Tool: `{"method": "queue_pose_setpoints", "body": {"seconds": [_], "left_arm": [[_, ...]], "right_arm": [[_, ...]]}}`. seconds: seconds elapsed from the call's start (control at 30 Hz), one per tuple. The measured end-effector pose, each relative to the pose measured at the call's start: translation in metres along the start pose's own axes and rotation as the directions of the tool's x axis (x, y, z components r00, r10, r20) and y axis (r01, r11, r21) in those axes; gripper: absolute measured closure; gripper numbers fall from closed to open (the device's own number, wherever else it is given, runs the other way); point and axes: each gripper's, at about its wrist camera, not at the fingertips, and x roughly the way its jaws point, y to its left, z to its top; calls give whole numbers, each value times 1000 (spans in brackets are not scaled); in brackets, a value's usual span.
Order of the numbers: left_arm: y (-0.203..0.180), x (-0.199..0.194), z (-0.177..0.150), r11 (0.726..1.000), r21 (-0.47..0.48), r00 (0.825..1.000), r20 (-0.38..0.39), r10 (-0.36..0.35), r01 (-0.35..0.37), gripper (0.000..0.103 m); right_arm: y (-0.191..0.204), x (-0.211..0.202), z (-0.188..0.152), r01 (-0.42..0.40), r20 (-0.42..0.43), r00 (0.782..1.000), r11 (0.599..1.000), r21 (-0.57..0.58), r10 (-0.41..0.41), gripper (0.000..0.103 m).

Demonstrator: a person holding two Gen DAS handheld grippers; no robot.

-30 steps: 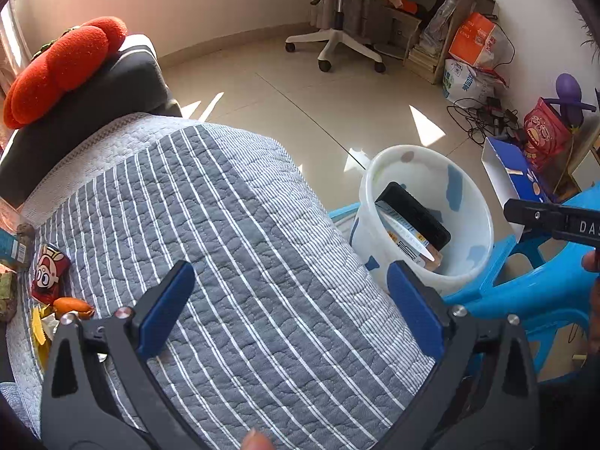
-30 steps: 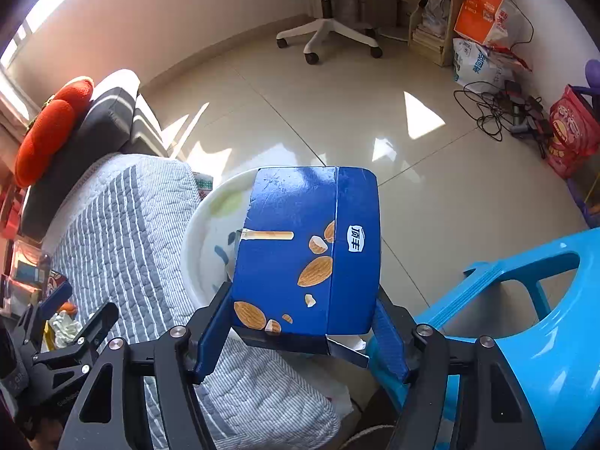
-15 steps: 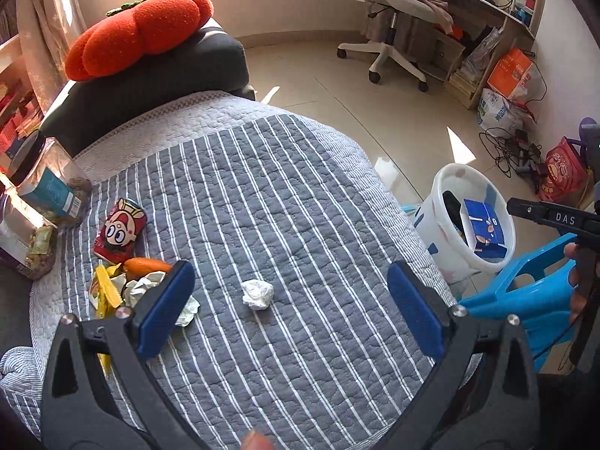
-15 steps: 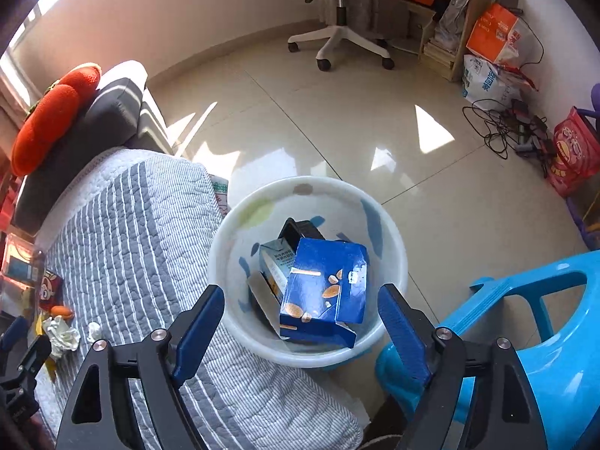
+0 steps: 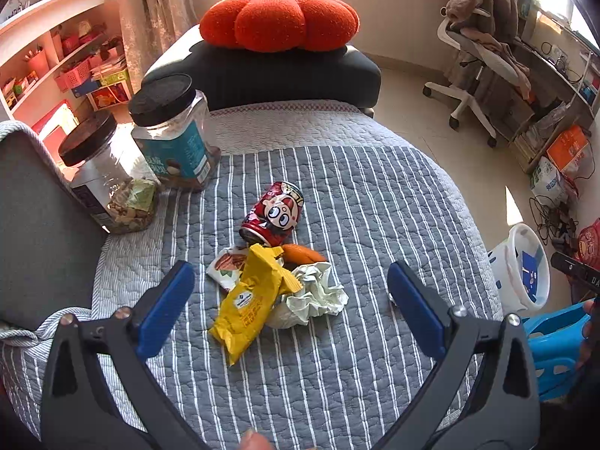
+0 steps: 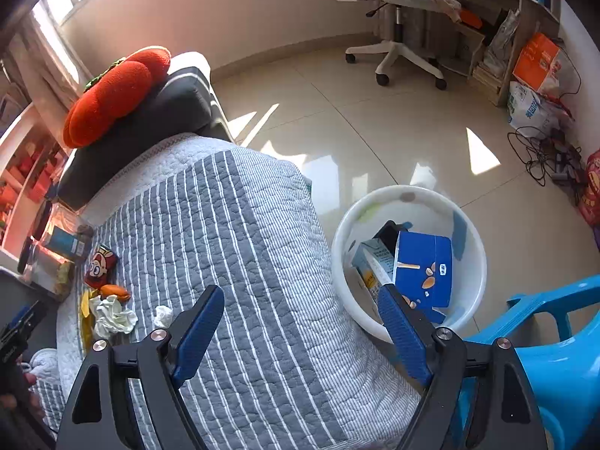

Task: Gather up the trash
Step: 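Move both tools back over the bed toward the yellow bag, then grasp the yellow snack bag with the left tool while the right tool grasps crumpled paper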

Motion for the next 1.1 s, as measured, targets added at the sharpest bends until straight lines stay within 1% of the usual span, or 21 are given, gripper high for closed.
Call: {"method": "queue_pose_setpoints", "body": {"seconds": [0.07, 0.13, 0.2, 0.3, 0.37, 0.47, 0.5, 0.53, 0.6, 0.67, 0.73, 0.8, 0.83, 0.87, 0.9, 0.93, 0.97, 1.0, 1.03, 1.1], "left_arm": [[19, 1, 3, 999, -31, 1000, -10, 10, -10, 1], [35, 7, 6, 998, -54, 999, -36, 21, -23, 1], [45, 22, 6, 999, -51, 996, -94, 1, -6, 1], [50, 52, 0, 999, -21, 982, -184, -53, 50, 1], [50, 71, -6, 999, -4, 970, -236, -52, 52, 1], [45, 94, -13, 996, 16, 953, -295, -75, 84, 10], [42, 101, -15, 994, 20, 947, -309, -92, 103, 11], [40, 108, -16, 993, 22, 942, -318, -104, 118, 11], [42, 122, -19, 993, 16, 936, -336, -102, 114, 12], [47, 136, -23, 992, -25, 925, -358, -123, 122, 14], [54, 144, -27, 986, -79, 913, -372, -166, 147, 16], [59, 148, -29, 981, -113, 910, -369, -190, 159, 17], [62, 148, -30, 977, -131, 908, -365, -204, 167, 20], [66, 148, -31, 972, -154, 905, -362, -223, 177, 28], [70, 148, -31, 966, -179, 901, -360, -243, 189, 34], [74, 146, -31, 959, -202, 896, -356, -263, 201, 35], [76, 144, -31, 955, -210, 895, -352, -273, 209, 39], [77, 141, -30, 954, -209, 895, -348, -280, 217, 44], [77, 137, -30, 954, -204, 896, -342, -282, 222, 45], [76, 126, -27, 957, -182, 904, -329, -274, 224, 50]], "right_arm": [[16, 0, -2, -6, 5, 1000, 999, -34, 6, 17], [32, 3, -4, -9, 5, 1000, 998, -66, 9, 17], [48, 8, -7, -8, -1, 1000, 995, -100, 8, 17], [65, 18, -10, -2, -18, 1000, 990, -142, -1, 17], [71, 24, -13, 5, -31, 999, 987, -160, -10, 17], [76, 34, -16, 18, -49, 998, 985, -174, -26, 17], [77, 36, -16, 22, -53, 998, 984, -174, -32, 17], [77, 39, -17, 25, -57, 998, 985, -173, -36, 17], [76, 42, -17, 26, -65, 997, 986, -166, -37, 17], [77, 45, -18, 22, -73, 997, 987, -159, -34, 17], [79, 47, -19, 19, -81, 996, 987, -158, -32, 17], [81, 48, -21, 17, -85, 996, 986, -166, -31, 17], [83, 49, -21, 18, -85, 996, 985, -174, -33, 17], [85, 49, -22, 20, -84, 996, 983, -182, -36, 17], [87, 50, -22, 22, -84, 996, 982, -189, -38, 17], [89, 50, -23, 22, -84, 996, 981, -194, -39, 17], [92, 51, -23, 21, -85, 996, 980, -199, -39, 17], [95, 53, -23, 19, -87, 996, 979, -203, -37, 17], [98, 54, -24, 16, -88, 995, 978, -208, -36, 17], [106, 56, -26, 9, -92, 995, 975, -222, -30, 17]]}}
